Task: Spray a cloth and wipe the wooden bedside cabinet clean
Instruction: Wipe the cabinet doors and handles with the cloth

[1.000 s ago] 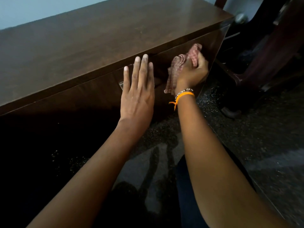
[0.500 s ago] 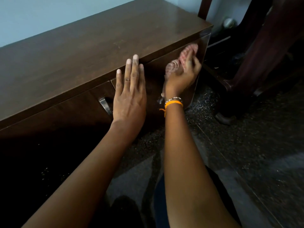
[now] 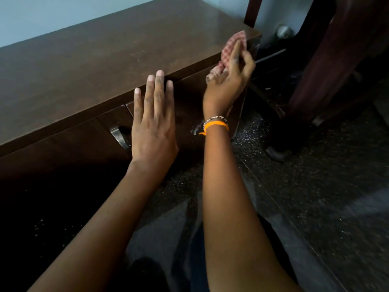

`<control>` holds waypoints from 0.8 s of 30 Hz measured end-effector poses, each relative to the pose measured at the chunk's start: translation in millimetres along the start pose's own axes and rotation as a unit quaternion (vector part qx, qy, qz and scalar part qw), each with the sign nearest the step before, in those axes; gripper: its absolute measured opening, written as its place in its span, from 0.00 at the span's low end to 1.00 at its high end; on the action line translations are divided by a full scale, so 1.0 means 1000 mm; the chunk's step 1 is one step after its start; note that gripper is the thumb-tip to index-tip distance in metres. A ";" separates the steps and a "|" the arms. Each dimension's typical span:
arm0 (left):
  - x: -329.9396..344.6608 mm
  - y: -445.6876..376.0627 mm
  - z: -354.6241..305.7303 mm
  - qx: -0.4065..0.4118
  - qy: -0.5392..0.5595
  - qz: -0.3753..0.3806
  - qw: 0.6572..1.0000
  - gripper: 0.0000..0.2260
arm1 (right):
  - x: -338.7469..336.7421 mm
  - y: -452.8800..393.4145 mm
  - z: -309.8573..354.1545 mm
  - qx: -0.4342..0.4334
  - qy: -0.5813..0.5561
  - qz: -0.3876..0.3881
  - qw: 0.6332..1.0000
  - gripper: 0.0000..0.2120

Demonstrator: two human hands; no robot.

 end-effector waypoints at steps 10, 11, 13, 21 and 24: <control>0.008 0.001 -0.013 -0.016 -0.030 0.016 0.999 0.38 | -0.034 -0.024 -0.063 0.112 0.132 -0.022 0.985 0.17; 0.008 0.001 -0.013 -0.016 -0.035 0.006 0.999 0.36 | -0.025 -0.020 -0.053 0.073 0.047 -0.018 0.996 0.22; 0.008 0.000 -0.012 -0.006 -0.059 -0.016 0.998 0.32 | -0.007 -0.022 -0.027 -0.032 0.020 0.017 0.999 0.30; 0.009 0.004 -0.012 0.028 -0.097 -0.041 0.994 0.30 | -0.006 -0.034 -0.032 0.032 0.067 -0.041 0.996 0.29; 0.001 0.004 -0.003 0.025 -0.025 -0.044 0.998 0.28 | -0.022 -0.029 -0.034 0.072 0.205 -0.041 0.975 0.19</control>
Point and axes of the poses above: each hand's wrist, its own y-axis away from the middle knuckle, its own x-axis out of the palm, z = x × y, the point moved 8 cm from there along -y, towards the middle knuckle, and after that the axes turned 3 degrees about -x, right-handed, at the moved point
